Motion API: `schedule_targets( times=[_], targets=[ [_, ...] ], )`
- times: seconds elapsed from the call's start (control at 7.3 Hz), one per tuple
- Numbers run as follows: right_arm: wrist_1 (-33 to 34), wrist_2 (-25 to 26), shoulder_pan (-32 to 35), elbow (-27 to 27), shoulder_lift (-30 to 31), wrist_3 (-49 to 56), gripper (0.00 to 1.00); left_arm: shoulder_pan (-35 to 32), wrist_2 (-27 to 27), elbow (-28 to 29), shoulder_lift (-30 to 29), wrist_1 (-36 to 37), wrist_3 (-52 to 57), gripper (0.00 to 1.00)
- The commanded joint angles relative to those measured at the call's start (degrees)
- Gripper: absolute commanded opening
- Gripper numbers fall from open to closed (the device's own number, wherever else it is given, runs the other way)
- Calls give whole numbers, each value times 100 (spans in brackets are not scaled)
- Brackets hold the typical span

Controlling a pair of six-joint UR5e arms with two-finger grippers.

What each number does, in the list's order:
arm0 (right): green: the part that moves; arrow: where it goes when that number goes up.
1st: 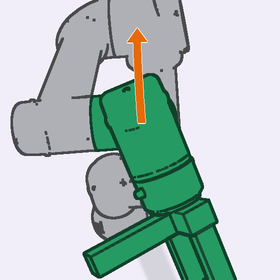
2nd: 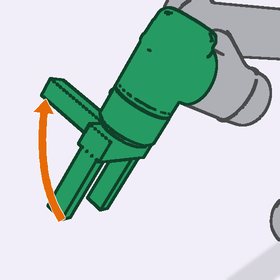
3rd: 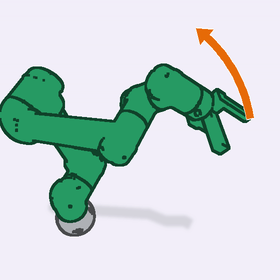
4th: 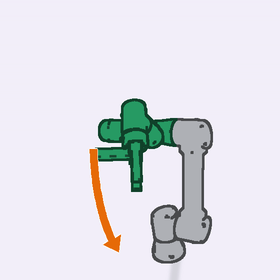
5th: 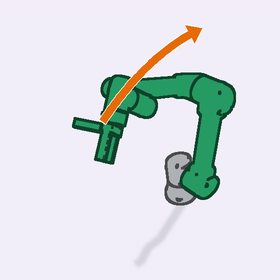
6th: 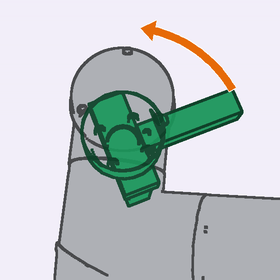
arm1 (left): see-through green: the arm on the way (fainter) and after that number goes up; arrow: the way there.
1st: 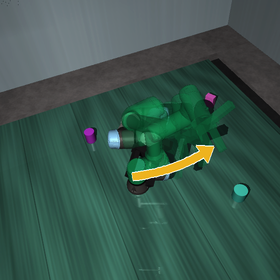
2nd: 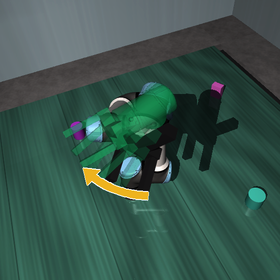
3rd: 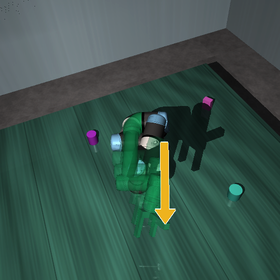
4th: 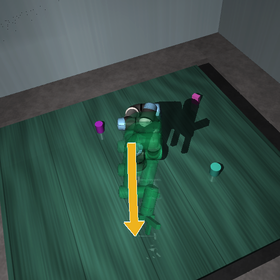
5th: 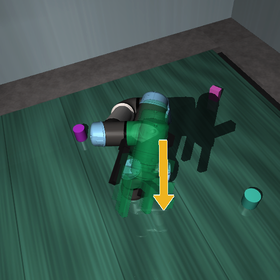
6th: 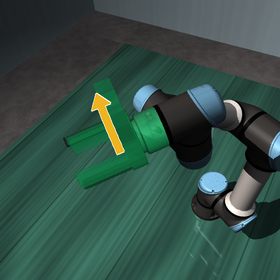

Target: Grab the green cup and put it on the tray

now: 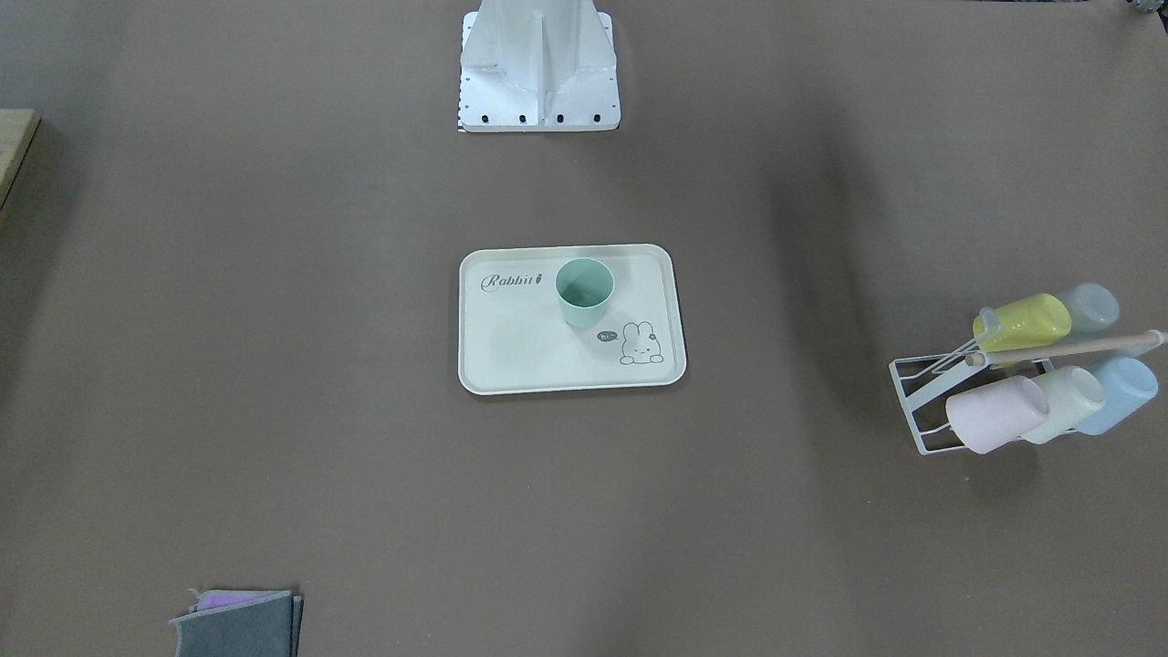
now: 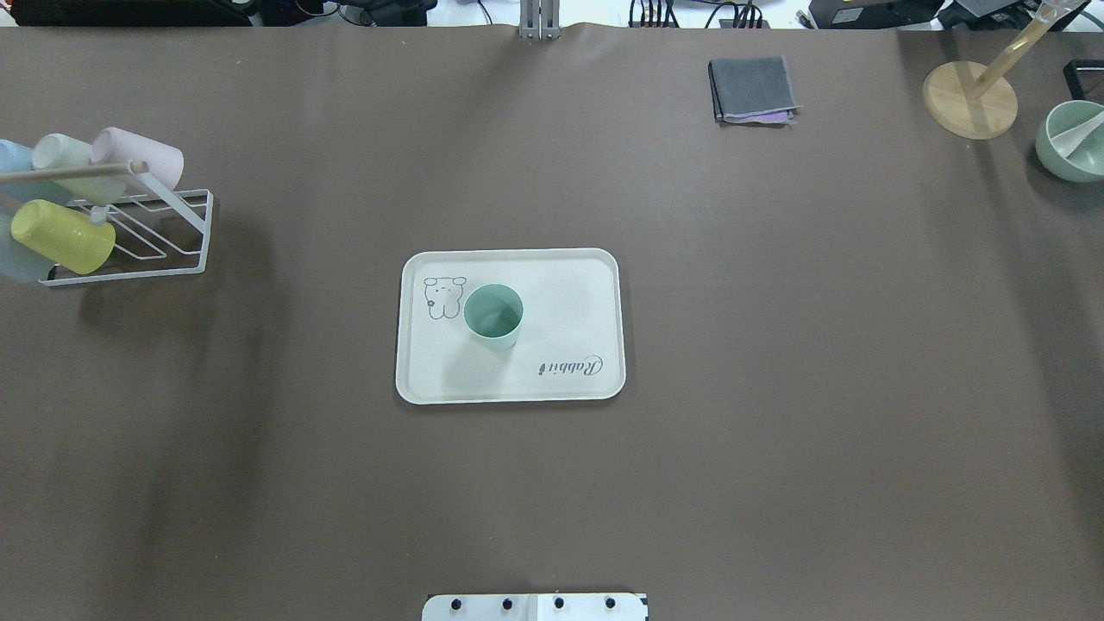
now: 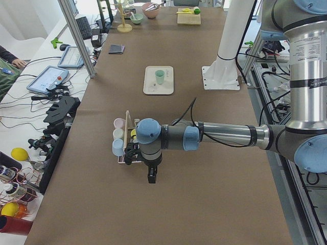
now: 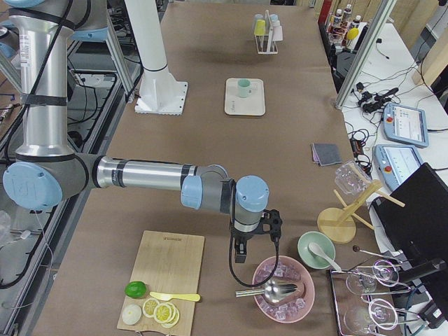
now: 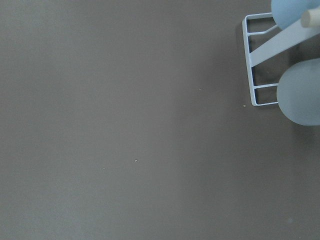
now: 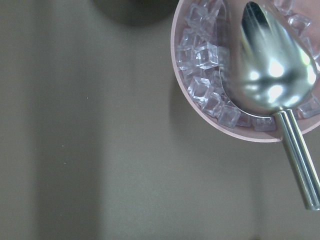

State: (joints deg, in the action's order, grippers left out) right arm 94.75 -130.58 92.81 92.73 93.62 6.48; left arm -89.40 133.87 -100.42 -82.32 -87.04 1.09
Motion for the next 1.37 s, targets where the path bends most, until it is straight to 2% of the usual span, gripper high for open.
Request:
schedule_targets(
  times=[0.0,0.27,0.55,0.82,1.23],
  targets=[
    [0,24,0,-10,-36,-7,100,2,8,-30,-3,-15,14,99],
    [-9,33,0,-45,-54,-7,100,2,8,-74,-3,-23,15,99],
    [-586,33,0,-123,-80,-224,100,-7,17,-92,-30,-32,41,99],
    [-1018,15,0,-168,-63,-945,100,2,25,-171,-38,-41,41,99],
    [-1081,-55,0,-194,-37,-973,100,2,17,-40,-3,-67,67,99]
  ],
)
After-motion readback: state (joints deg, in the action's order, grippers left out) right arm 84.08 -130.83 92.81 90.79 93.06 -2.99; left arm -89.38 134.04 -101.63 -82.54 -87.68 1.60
